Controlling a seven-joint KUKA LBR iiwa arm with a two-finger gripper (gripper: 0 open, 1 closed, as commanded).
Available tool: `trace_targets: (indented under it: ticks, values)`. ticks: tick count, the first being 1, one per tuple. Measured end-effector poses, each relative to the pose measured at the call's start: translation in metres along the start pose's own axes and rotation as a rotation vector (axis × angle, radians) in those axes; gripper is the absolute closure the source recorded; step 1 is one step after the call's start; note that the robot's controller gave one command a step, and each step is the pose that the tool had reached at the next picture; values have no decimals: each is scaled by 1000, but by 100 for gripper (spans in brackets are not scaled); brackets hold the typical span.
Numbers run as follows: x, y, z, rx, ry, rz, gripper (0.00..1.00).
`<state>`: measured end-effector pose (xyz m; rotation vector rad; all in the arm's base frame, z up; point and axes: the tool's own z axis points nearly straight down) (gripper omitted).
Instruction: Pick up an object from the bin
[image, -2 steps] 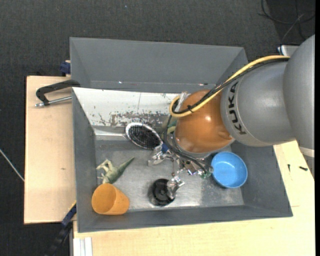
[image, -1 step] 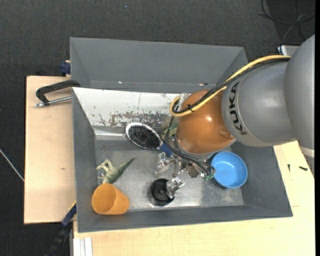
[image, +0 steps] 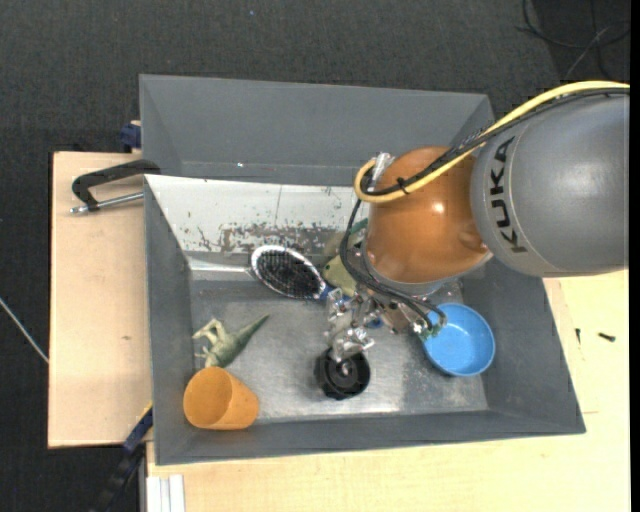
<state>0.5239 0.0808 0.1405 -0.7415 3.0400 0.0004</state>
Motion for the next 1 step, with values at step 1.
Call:
trace_targets:
  ticks: [1]
  values:
    - [-3, 0, -40, -1, 2, 1, 100]
